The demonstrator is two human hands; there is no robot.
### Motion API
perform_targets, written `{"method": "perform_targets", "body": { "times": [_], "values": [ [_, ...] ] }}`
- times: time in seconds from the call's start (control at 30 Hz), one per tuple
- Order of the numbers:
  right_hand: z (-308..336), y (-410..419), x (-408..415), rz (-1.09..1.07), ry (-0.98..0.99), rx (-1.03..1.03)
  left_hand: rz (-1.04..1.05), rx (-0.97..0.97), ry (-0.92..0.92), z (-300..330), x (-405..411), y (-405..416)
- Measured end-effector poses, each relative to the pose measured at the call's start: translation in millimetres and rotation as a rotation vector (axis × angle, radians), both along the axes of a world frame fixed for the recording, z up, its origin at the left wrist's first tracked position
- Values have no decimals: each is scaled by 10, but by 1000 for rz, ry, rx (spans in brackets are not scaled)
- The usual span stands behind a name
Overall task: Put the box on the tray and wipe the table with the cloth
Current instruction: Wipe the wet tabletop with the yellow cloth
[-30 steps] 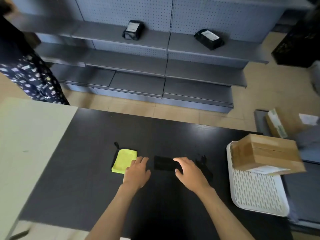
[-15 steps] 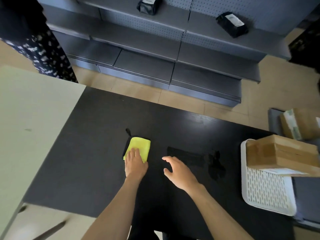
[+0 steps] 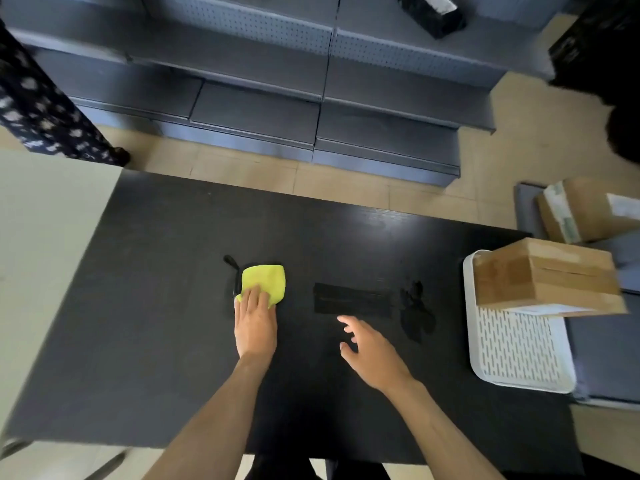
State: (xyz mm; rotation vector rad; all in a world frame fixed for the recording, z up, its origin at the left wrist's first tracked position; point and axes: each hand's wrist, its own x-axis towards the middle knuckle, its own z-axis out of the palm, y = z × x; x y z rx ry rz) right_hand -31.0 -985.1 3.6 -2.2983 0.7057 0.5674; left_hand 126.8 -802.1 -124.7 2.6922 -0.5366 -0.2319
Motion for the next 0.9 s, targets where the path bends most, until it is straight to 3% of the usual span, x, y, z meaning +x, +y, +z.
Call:
{"method": "perform_targets", "body": {
  "times": [0.17, 0.43, 0.63, 0.9],
  "values": [
    [-91, -47, -63, -79, -53, -31, -40, -195, 153, 125, -241, -479],
    [-501, 122, 157, -79, -250, -32, -262, -51, 281, 266, -707, -385],
    [-945, 358, 447, -38, -252, -35, -154, -56, 213, 454, -551, 95],
    [-1335, 135, 910, -99, -267, -276, -105, 61, 210, 370, -503, 236]
  ]
}}
